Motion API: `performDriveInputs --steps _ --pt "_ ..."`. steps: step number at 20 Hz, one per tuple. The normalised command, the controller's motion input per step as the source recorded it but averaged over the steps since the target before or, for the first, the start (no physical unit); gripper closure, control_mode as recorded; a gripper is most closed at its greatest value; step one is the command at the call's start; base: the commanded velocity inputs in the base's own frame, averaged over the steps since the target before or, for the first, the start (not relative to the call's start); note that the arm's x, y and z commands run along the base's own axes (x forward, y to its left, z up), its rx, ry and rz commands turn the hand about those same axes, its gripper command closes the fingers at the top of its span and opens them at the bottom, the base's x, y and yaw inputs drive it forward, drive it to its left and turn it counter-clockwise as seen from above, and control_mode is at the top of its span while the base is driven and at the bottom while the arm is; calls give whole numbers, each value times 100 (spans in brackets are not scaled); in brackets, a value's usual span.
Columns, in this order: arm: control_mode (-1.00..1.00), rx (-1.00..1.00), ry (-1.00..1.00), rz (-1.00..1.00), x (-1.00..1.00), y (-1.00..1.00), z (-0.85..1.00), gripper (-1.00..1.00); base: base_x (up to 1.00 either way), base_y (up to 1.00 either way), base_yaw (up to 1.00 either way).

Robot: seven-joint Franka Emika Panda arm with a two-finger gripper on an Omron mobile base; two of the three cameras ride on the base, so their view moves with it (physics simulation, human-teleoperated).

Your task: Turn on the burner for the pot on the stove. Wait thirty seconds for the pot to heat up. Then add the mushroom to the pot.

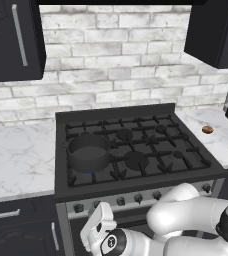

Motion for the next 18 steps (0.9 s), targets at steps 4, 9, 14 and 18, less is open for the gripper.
performDriveInputs --steps 4,9,14,18 --pt "-100 0 0 0 0 0 0 100 0 0 0" --pt "-100 0 0 0 0 0 0 100 0 0 0" --pt "-100 0 0 0 0 0 0 100 0 0 0" --pt "-100 0 0 0 0 0 0 100 0 0 0"
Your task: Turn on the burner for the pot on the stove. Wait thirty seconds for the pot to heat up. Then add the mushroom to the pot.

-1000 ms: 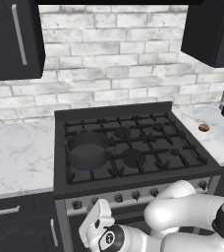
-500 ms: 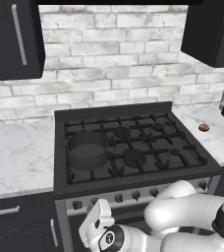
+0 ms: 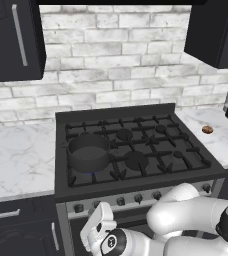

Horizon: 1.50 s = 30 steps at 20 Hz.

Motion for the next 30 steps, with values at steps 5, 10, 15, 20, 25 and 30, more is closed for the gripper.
performDriveInputs --steps 5,10,15,20,25,30 --pt "-100 0 0 0 0 0 0 100 0 0 0" --pt "-100 0 0 0 0 0 0 100 0 0 0" --pt "-100 0 0 0 0 0 0 100 0 0 0" --pt "-100 0 0 0 0 0 0 100 0 0 0" --pt "-100 0 0 0 0 0 0 100 0 0 0" --pt "-100 0 0 0 0 0 0 100 0 0 0"
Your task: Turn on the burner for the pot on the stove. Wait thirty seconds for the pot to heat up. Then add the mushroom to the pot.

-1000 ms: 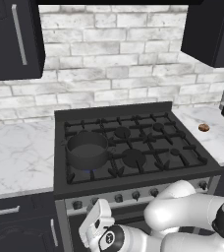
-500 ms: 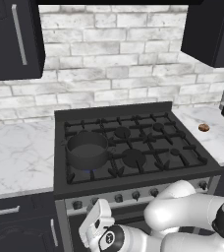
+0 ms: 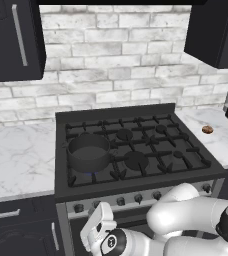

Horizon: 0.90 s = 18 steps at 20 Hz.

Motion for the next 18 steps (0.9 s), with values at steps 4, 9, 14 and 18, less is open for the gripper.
performDriveInputs --steps 4,9,14,18 --pt "-100 0 0 0 0 0 0 100 0 0 0" --pt "-100 0 0 0 0 0 0 100 0 0 0" --pt "-100 0 0 0 0 0 0 100 0 0 0" --pt "-100 0 0 0 0 0 0 100 0 0 0"
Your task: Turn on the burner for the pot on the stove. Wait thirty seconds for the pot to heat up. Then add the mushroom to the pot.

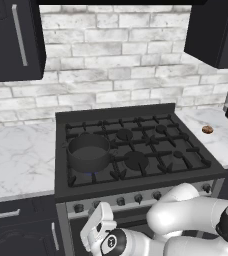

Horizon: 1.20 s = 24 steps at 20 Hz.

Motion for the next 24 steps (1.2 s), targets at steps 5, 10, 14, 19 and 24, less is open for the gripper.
performDriveInputs --steps 5,10,14,19,24 --pt "-100 0 0 0 -25 0 1 100 0 0 0" --pt "-100 6 -1 0 -69 4 0 100 0 0 0" --pt "-100 4 -21 -8 -55 0 83 100 0 0 0" --pt "-100 0 3 -1 -5 -2 100 100 0 0 0" --pt "-100 0 16 -3 0 -30 100 100 0 0 0"
